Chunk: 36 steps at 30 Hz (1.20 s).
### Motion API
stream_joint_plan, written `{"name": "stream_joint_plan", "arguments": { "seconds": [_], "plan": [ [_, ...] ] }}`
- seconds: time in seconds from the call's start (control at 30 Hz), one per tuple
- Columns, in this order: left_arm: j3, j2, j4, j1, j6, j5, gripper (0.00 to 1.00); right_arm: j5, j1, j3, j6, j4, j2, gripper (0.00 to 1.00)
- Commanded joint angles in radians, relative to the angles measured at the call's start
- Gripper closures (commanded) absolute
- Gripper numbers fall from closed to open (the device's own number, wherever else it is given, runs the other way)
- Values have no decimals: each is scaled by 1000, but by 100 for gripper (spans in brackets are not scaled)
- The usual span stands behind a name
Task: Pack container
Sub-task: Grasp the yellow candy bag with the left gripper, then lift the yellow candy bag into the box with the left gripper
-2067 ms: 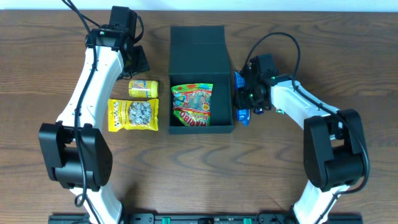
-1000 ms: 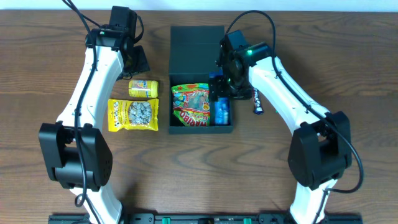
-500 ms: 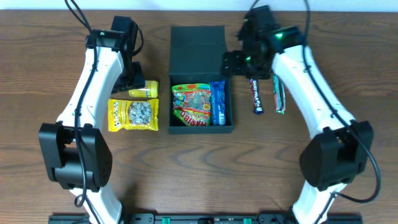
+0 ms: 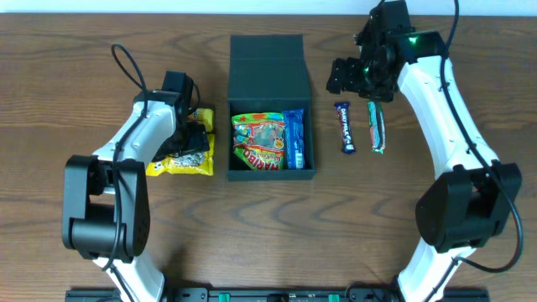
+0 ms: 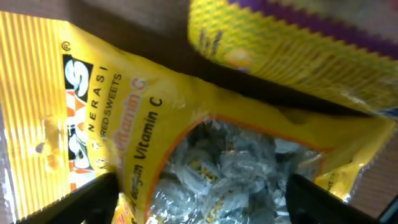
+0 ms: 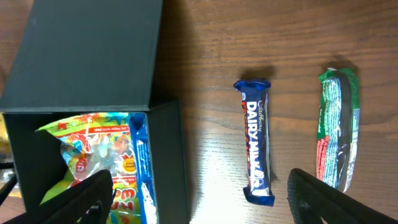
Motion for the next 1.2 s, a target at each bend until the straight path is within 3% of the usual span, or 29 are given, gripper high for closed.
{"name": "stream_joint_plan", "arguments": {
  "seconds": [0.0, 0.07, 0.1, 0.17, 0.43, 0.53, 0.77, 0.97, 1.17],
  "plan": [
    [-46, 12, 3, 5, 2, -7, 40, 3, -4, 13, -17, 0, -16, 11],
    [-45, 11, -10, 5, 2, -7, 59, 4, -4, 13, -17, 0, -16, 12],
    [-42, 11, -25, 5, 2, -7, 75, 4, -4, 13, -19, 1, -16, 11],
    [-39, 11, -45, 5, 2, -8, 94, 4, -5, 13, -20, 4, -16, 11],
    [128, -24, -278, -2, -67, -122, 94, 4, -24, 13, -34, 15, -16, 11],
    [195, -90, -294, -22, -67, -154, 94, 4, -35, 13, -38, 14, -16, 11],
    [244, -213, -141, -164, -118, -141, 94, 4, -90, 13, -37, 3, -16, 10],
    [244, -130, 51, -303, -234, -10, 94, 3, -185, 13, -38, -12, -16, 10],
    [244, -7, 134, -383, -242, 72, 94, 3, -224, 13, -66, -32, -16, 10]
  ]
}}
